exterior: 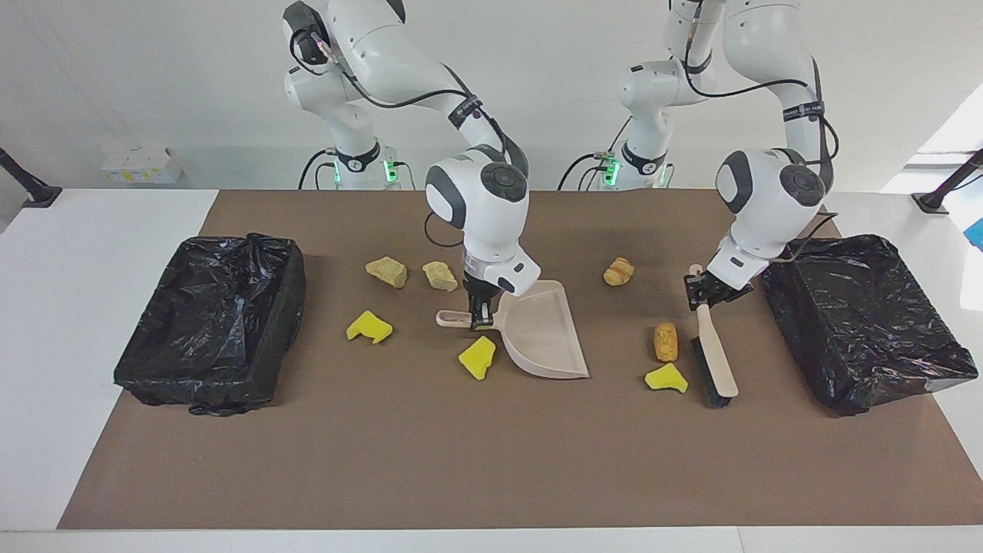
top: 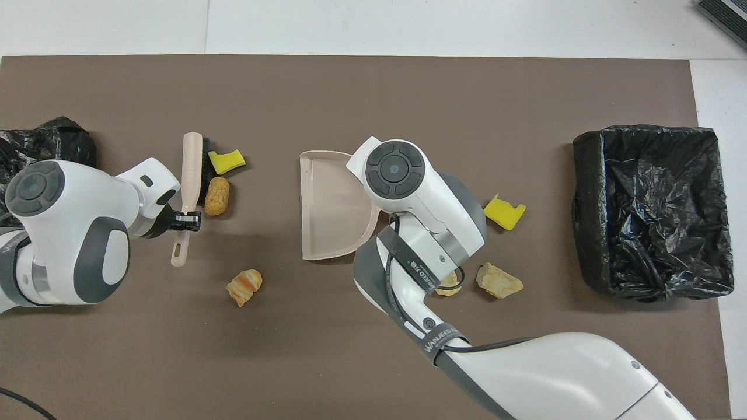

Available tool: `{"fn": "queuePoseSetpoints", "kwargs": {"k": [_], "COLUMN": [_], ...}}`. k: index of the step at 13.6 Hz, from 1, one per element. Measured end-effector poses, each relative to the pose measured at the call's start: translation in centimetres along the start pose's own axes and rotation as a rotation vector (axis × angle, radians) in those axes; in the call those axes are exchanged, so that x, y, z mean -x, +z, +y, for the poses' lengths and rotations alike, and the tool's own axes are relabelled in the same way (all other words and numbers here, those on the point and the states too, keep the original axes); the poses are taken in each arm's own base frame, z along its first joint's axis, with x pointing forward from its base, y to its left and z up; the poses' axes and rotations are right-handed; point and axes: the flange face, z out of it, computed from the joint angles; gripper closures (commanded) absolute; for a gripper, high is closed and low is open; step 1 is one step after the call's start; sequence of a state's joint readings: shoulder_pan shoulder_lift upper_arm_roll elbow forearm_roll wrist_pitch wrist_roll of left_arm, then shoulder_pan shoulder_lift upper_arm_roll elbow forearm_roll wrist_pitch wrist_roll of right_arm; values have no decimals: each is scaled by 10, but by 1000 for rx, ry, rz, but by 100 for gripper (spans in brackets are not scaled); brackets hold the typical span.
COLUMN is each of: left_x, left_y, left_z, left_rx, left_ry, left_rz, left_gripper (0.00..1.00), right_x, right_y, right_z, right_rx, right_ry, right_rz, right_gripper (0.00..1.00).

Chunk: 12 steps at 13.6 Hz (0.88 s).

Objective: Sweep and dump trash in bin
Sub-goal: 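Sweep crumbs and sponge into the dustpan with the left gripper's brush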

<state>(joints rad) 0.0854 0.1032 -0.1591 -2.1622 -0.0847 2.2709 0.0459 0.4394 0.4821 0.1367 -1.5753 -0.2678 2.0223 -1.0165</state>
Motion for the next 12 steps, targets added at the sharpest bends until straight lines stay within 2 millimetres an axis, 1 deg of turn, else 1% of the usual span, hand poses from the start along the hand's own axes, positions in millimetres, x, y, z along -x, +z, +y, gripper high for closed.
{"fn": "queuePoseSetpoints", "kwargs": {"k": [2, 6, 8, 12], "left_x": [1, 7, 14, 38], "left_y": [2, 8, 12, 18], "left_z": [15, 62, 94, 174], "left_rx": [2, 21, 63, 135], "left_ry": [30, 99, 120, 130], "left_rz": [-5, -33, -54, -89], "left_gripper": [100, 100, 100, 100], "right_x": [2, 3, 4, 5], "right_y": [0, -6, -5, -3], "right_z": [-3, -4, -3, -1], "right_rx": [-37, -61, -63, -60], "right_ry": [1, 3, 4, 9], "right_rz": [-24, -41, -41, -33], "right_gripper": [100, 100, 100, 100]}}
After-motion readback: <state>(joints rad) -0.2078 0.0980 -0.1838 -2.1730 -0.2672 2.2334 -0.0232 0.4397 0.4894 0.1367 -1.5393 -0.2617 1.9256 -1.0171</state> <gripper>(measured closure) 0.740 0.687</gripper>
